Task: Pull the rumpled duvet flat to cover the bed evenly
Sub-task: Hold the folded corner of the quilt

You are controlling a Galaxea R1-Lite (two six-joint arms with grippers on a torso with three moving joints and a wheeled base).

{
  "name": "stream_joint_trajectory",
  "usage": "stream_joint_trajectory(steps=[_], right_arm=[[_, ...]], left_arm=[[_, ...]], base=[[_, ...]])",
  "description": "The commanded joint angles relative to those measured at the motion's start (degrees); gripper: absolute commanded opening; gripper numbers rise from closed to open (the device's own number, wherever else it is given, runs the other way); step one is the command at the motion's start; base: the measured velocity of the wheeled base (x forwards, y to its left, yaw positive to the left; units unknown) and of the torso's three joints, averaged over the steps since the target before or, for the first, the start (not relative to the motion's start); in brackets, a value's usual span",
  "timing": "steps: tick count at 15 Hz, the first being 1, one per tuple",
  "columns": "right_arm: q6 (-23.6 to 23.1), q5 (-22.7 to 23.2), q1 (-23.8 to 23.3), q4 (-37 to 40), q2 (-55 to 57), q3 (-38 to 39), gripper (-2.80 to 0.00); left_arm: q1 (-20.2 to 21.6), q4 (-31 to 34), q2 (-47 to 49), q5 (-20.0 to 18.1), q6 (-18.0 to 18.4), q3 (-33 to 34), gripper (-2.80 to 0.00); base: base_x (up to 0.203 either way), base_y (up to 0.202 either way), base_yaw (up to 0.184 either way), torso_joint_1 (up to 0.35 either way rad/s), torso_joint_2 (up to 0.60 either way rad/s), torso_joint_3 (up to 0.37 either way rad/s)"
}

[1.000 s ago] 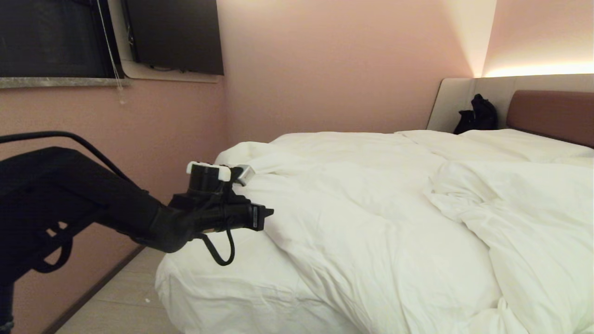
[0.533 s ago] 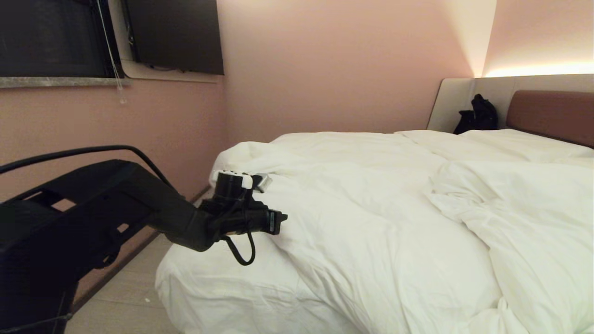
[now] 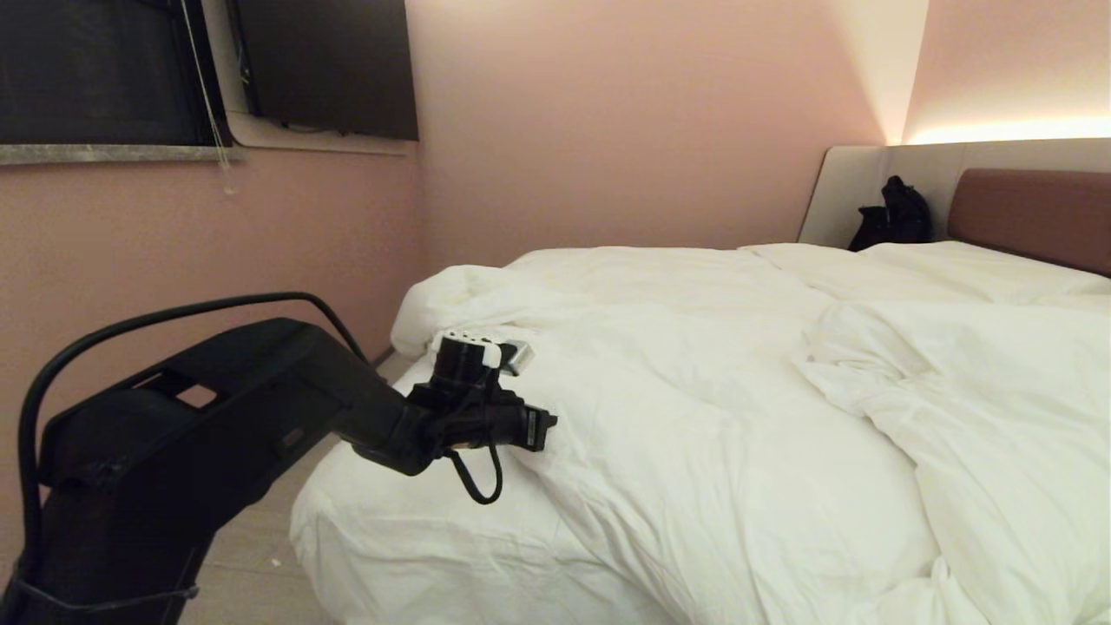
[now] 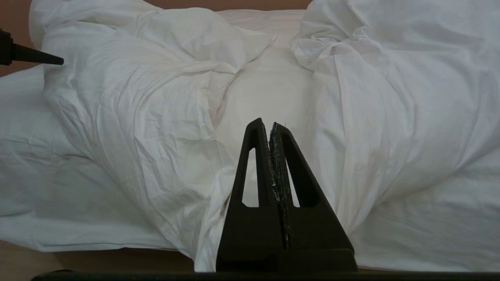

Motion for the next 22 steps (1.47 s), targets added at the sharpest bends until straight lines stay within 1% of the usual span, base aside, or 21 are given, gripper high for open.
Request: stream_joint_trajectory(steps=[1, 2, 5, 7, 8, 10, 12, 14, 16, 18, 19, 21, 22], right_arm=[[0.02, 0.0, 0.01, 0.0, 0.02, 0.0, -2.8], [0.02, 0.0, 0.01, 0.0, 0.02, 0.0, -2.8], [0.01, 0.09, 0.01, 0.0, 0.02, 0.0, -2.8], [-0.07, 0.0, 0.01, 0.0, 0.02, 0.0, -2.8], [0.02, 0.0, 0.01, 0.0, 0.02, 0.0, -2.8], [0.02, 0.0, 0.01, 0.0, 0.02, 0.0, -2.8], [-0.05, 0.0, 0.01, 0.0, 0.02, 0.0, -2.8], [0.02, 0.0, 0.01, 0.0, 0.02, 0.0, -2.8], [0.02, 0.0, 0.01, 0.0, 0.02, 0.0, -2.8], [0.02, 0.0, 0.01, 0.0, 0.02, 0.0, -2.8], [0.02, 0.0, 0.01, 0.0, 0.02, 0.0, -2.8], [-0.07, 0.0, 0.01, 0.0, 0.02, 0.0, -2.8], [-0.07, 0.0, 0.01, 0.0, 0.02, 0.0, -2.8]], left_arm=[[-0.72, 4.16, 0.73, -0.04, 0.06, -2.86, -0.11], [-0.91, 5.48, 1.19, 0.06, 0.04, -4.44, 0.0], [-1.01, 5.1, 3.29, 0.0, 0.05, -8.46, 0.0], [-1.22, 4.89, 4.34, 0.04, 0.03, -9.84, 0.0], [-1.26, 4.86, 5.89, 0.16, 0.03, -12.01, 0.0], [-1.53, 5.16, 7.48, 0.37, 0.03, -14.03, 0.0], [-2.51, 5.74, 10.48, 0.79, 0.05, -18.21, 0.0], [-3.62, 5.86, 13.36, 1.88, 0.11, -20.85, 0.0], [-4.14, 6.31, 14.3, 2.62, 0.34, -21.95, 0.0], [-5.23, 8.01, 17.01, 4.67, 1.34, -24.58, 0.0], [-5.34, 8.08, 17.1, 4.75, 1.44, -24.65, 0.0], [-5.95, 8.17, 18.77, 7.12, 1.44, -26.93, 0.0], [-5.95, 8.17, 18.77, 7.12, 1.44, -26.93, 0.0]], base=[[0.0, 0.0, 0.0, 0.0, 0.0, 0.0], [0.0, 0.0, 0.0, 0.0, 0.0, 0.0], [0.0, 0.0, 0.0, 0.0, 0.0, 0.0], [0.0, 0.0, 0.0, 0.0, 0.0, 0.0], [0.0, 0.0, 0.0, 0.0, 0.0, 0.0], [0.0, 0.0, 0.0, 0.0, 0.0, 0.0], [0.0, 0.0, 0.0, 0.0, 0.0, 0.0], [0.0, 0.0, 0.0, 0.0, 0.0, 0.0], [0.0, 0.0, 0.0, 0.0, 0.0, 0.0], [0.0, 0.0, 0.0, 0.0, 0.0, 0.0], [0.0, 0.0, 0.0, 0.0, 0.0, 0.0], [0.0, 0.0, 0.0, 0.0, 0.0, 0.0], [0.0, 0.0, 0.0, 0.0, 0.0, 0.0]])
